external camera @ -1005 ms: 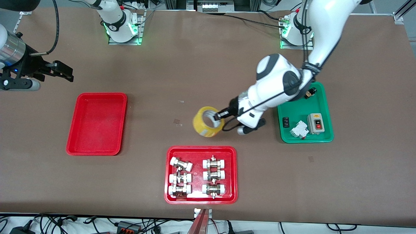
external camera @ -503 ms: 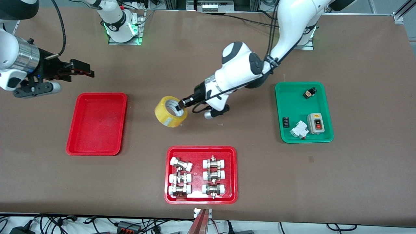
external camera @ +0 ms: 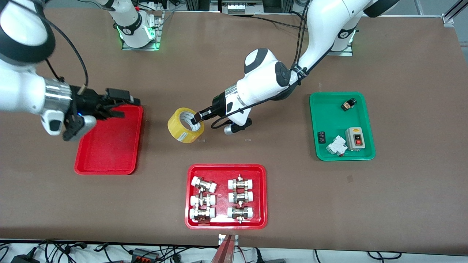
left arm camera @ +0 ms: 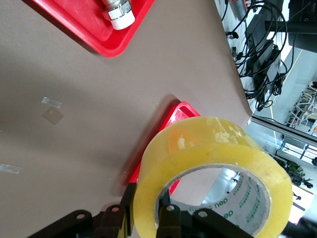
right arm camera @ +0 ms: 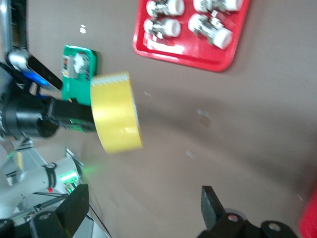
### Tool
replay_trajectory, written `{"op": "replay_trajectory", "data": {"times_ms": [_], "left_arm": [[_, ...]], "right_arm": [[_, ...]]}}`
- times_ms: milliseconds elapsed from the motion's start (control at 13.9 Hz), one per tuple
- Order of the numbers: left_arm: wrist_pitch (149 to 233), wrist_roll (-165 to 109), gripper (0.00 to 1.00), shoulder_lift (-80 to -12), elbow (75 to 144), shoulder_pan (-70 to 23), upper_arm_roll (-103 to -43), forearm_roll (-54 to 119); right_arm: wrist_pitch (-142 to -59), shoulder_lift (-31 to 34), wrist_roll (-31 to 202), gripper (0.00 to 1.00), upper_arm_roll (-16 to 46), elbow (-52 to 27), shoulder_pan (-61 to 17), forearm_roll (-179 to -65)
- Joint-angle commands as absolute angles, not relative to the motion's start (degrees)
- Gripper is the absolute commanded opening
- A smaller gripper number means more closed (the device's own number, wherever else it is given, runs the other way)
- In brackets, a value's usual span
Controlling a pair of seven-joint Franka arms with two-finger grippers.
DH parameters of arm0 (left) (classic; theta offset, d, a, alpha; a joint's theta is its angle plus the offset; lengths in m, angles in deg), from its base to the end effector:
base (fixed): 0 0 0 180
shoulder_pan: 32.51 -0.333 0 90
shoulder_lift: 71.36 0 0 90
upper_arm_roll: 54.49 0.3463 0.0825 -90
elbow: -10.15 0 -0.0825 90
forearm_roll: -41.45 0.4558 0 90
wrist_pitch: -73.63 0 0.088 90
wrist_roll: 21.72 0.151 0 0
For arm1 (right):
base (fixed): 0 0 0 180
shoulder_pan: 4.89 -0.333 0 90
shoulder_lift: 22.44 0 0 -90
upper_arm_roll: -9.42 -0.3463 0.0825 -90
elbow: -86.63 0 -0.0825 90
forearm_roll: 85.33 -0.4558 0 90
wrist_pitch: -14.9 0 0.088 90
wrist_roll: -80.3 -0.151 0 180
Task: Left arm passes tape to right arm into tray
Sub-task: 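Hold the tape with the left gripper while the right gripper reaches it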
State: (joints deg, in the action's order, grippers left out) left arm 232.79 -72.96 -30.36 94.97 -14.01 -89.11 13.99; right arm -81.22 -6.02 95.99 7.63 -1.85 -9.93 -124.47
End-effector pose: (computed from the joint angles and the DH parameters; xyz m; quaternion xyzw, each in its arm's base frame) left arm 0.6118 -0.6117 0.3362 0.8588 0.2785 -0.0570 0.4261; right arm 0.6955 0.1706 0.4731 -0.9319 -0.1230 0.0461 0.3381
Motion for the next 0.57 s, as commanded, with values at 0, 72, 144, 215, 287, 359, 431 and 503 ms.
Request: {"op": "replay_trajectory", "data": {"times_ms": [0, 72, 144, 215, 287, 359, 431, 503], "left_arm": [[232.72, -71.91, 0.00, -29.43, 92.42, -13.27, -89.21, 12.89], [232.72, -71.82, 0.00, -29.35, 92.42, -13.27, -89.12, 12.89], [232.72, -71.82, 0.00, -29.17, 92.42, -13.27, -89.12, 12.98], [232.72, -71.82, 0.00, -29.08, 92.42, -13.27, -89.03, 12.98], [232.72, -71.82, 0.01, -28.91, 92.42, -13.27, -88.86, 13.06], [232.72, -71.38, 0.01, -28.64, 92.42, -13.27, -88.86, 13.07], [232.72, -70.42, 0.01, -28.55, 92.42, -13.27, -88.86, 12.89], [232.72, -70.24, 0.01, -28.55, 92.42, -13.35, -88.86, 12.80]], "right_arm": [[-85.98, -4.25, 97.52, 1.00, 7.58, -1.35, -12.26, -127.86], [-88.17, -3.20, 97.61, 1.00, 7.58, -1.35, -13.49, -128.22], [-90.11, -2.40, 97.70, 1.00, 7.67, -1.35, -14.63, -128.22], [-91.87, -1.87, 97.70, 1.00, 7.58, -1.35, -15.69, -128.22], [-93.11, -1.43, 97.70, 1.00, 7.58, -1.35, -16.48, -129.00], [-94.07, -0.82, 97.70, 1.00, 7.67, -1.43, -17.01, -129.71], [-95.22, -0.29, 97.70, 1.00, 7.58, -1.35, -17.71, -129.80], [-96.53, 0.06, 97.70, 1.00, 7.58, -1.43, -18.33, -129.80]]}}
